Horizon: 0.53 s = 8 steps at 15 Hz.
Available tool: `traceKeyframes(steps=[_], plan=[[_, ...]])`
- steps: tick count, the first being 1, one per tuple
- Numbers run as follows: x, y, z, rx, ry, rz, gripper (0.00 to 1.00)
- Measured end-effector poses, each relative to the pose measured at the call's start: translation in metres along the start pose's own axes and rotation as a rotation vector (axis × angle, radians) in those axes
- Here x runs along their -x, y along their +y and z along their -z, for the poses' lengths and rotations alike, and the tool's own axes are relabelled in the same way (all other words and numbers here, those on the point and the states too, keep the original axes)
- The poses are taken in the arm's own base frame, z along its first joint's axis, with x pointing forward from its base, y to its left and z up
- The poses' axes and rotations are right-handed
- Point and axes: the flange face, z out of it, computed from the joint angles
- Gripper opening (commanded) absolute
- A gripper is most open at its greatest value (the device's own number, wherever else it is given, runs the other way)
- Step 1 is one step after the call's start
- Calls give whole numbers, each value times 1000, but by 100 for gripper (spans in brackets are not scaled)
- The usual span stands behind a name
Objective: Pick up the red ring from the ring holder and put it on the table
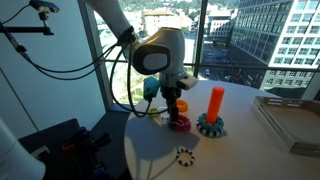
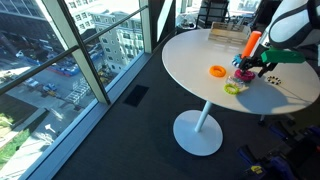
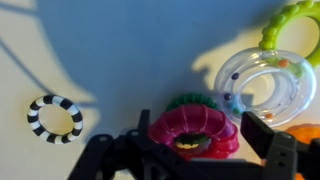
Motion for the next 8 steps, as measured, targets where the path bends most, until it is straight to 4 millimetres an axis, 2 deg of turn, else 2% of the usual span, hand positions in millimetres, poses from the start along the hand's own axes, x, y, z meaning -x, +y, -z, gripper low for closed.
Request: traceKeyframes(steps=[4, 8], plan=[[-5, 4, 7, 8, 13, 7, 100], [-4, 6, 28, 31, 0, 39, 100]])
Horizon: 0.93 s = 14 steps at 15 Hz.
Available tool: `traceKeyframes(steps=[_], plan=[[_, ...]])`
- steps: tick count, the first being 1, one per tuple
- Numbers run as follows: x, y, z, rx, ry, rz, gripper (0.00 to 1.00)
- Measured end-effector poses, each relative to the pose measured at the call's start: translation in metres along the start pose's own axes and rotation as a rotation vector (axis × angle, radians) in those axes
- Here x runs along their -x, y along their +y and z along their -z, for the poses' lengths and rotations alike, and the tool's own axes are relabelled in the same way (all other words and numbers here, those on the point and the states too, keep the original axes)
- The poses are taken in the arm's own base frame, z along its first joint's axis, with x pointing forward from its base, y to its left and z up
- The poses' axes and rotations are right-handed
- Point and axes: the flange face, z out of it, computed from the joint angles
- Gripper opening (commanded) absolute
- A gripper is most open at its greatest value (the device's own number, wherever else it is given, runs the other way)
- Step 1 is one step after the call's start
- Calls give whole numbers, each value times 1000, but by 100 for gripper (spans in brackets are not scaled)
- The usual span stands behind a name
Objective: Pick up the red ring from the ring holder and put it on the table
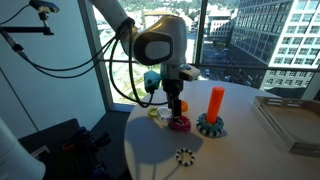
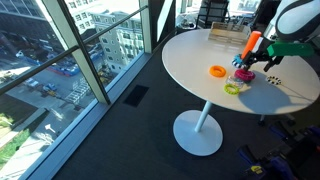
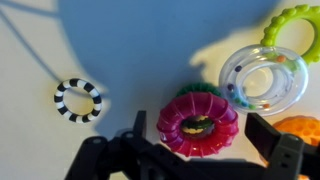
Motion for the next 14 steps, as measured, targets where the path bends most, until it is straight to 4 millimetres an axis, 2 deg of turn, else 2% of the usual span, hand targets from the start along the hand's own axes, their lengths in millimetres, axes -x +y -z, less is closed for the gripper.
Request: traceKeyframes(steps=[14], plan=[[28, 14, 97, 43, -107, 161, 100]])
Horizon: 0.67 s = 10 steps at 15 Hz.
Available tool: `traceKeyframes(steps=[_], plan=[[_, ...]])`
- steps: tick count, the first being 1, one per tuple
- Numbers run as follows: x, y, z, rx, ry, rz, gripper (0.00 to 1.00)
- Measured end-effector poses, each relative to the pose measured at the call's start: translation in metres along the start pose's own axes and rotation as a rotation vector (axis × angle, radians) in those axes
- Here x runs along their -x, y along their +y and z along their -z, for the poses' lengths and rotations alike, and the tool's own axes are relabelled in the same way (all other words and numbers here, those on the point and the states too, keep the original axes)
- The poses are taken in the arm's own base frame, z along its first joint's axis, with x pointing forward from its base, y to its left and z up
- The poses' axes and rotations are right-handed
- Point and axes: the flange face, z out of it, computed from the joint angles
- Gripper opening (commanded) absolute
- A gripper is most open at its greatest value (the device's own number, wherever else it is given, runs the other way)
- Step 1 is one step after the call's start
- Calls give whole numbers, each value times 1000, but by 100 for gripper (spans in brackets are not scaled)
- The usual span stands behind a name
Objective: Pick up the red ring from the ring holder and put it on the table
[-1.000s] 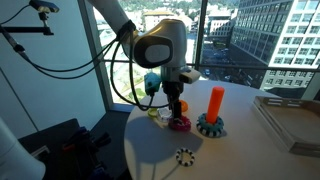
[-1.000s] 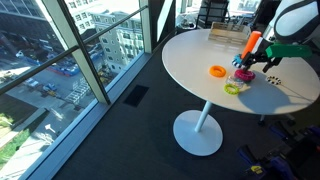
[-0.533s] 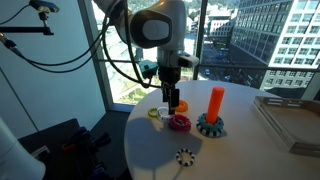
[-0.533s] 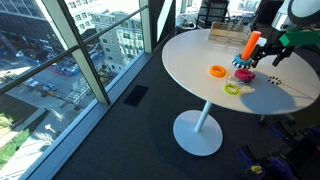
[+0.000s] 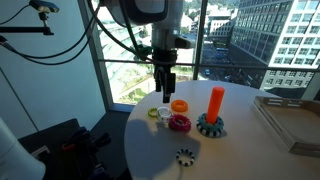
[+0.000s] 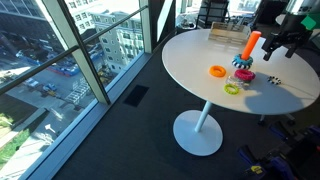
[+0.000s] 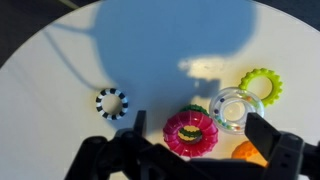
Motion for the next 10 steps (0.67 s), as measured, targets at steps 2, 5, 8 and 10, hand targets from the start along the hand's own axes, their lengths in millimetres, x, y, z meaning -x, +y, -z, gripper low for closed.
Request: traceKeyframes(steps=[2, 5, 8, 10], plan=[[4, 1, 13, -5, 8, 11, 100], [10, 2, 32, -16, 38, 27, 100], [13, 3, 46, -24, 67, 38, 100], [13, 2, 47, -24, 67, 39, 100]])
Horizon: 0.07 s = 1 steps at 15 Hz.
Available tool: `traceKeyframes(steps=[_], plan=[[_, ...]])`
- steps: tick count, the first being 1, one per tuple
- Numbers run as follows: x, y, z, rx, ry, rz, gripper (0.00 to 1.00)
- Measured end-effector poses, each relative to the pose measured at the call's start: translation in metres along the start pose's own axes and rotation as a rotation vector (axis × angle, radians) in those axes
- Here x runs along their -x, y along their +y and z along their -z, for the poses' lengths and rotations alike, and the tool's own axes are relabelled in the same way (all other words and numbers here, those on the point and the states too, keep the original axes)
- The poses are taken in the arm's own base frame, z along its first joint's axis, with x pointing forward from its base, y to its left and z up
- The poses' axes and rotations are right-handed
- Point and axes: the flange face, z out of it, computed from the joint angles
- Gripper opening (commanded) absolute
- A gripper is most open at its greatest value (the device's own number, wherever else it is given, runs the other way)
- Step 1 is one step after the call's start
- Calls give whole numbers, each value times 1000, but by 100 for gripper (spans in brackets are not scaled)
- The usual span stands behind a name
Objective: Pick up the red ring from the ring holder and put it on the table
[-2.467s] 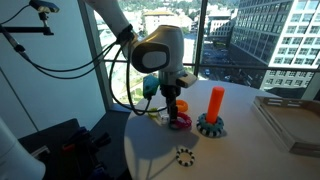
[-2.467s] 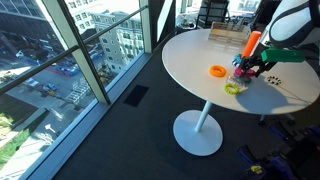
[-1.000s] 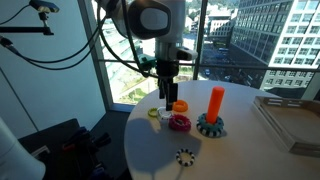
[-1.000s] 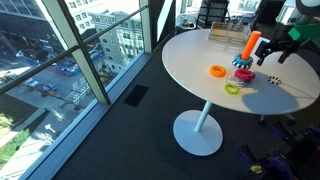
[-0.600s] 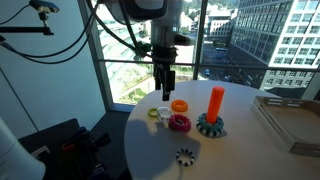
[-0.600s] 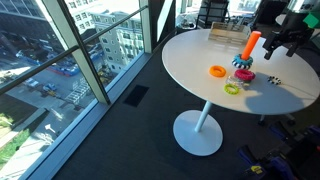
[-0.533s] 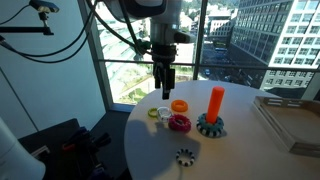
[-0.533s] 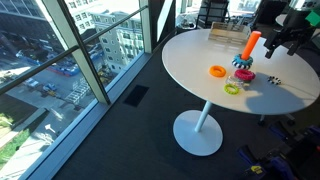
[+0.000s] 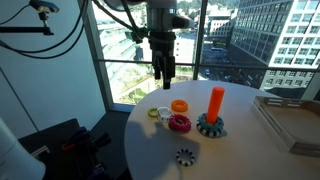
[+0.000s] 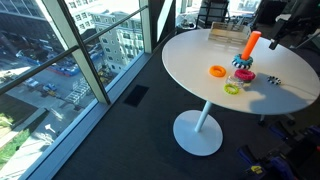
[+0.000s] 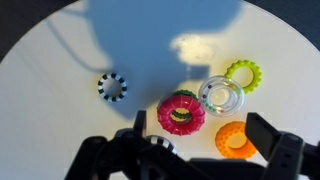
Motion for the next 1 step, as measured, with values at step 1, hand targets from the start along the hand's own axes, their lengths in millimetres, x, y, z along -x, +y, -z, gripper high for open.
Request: traceKeyframes(steps=[1], plan=[[0, 0, -1, 1, -2, 1, 100]])
